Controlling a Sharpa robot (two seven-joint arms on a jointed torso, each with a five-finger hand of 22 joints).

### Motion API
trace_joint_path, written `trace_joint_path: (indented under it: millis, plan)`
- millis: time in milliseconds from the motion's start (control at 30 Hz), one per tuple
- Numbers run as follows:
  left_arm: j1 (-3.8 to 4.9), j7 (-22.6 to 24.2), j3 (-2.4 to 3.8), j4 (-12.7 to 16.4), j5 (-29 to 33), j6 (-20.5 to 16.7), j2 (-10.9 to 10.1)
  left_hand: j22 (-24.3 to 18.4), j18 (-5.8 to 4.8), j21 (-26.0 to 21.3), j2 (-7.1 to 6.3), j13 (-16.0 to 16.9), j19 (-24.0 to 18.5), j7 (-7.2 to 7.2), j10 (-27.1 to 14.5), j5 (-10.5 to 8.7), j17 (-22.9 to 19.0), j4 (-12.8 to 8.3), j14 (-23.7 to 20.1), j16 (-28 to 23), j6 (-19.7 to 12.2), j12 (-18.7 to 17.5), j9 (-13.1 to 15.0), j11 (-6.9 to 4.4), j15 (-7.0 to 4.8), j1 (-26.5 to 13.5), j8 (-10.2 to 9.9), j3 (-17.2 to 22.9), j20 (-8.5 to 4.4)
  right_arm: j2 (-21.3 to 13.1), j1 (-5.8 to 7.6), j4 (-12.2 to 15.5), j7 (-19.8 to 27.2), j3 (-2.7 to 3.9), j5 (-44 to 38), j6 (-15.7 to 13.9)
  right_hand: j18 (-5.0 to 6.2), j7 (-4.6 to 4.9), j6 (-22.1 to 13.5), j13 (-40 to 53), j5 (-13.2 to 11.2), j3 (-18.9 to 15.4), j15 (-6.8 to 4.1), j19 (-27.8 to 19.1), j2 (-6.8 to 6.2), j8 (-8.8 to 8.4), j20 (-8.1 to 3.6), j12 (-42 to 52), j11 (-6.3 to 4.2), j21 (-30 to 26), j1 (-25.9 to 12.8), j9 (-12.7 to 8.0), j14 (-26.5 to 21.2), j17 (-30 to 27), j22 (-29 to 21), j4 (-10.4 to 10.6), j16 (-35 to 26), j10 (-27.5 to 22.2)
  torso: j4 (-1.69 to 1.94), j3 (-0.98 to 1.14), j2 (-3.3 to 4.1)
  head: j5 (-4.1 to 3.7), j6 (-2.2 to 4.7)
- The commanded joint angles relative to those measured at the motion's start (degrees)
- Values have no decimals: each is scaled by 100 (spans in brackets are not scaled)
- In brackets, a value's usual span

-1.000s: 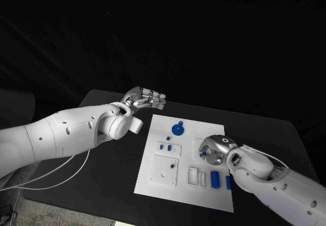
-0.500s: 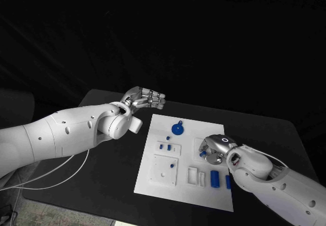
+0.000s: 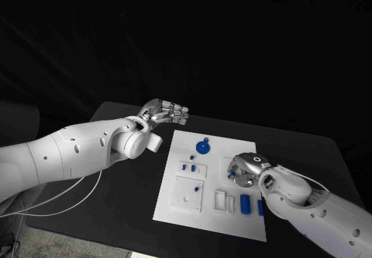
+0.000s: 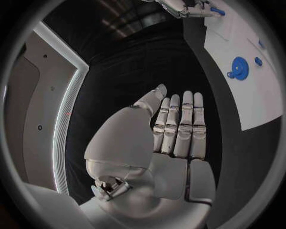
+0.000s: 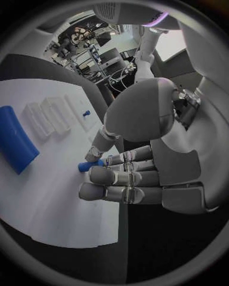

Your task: Assemble the parts on the task board

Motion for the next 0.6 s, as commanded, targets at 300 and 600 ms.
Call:
trace_joint_path:
  millis: [300,600]
  plan:
    - [8,25,2,9,25,85,-1,-14,41,27,24,-6,35,-11,-40,-14,9,36,-36,-15,-6,-18,2,4,4,50,7,-7,4,-1,-16,36,-89,-2,-211,-363,-1,-66,271,37,-8,159,-103,178,76,39,-124,25,-107,96,199,27,45,43,107,-210,-31,435,1,1,0,-1,-11]
    - [8,25,2,2,25,91,2,-14,41,27,24,-6,35,-11,-40,-14,9,36,-36,-15,-6,-18,2,4,4,50,7,-7,4,-50,-23,281,-77,0,-307,-714,0,-114,416,35,-25,430,-140,173,-14,33,-169,23,-146,173,213,25,100,97,251,-229,-64,593,-3,-2,-2,20,-21]
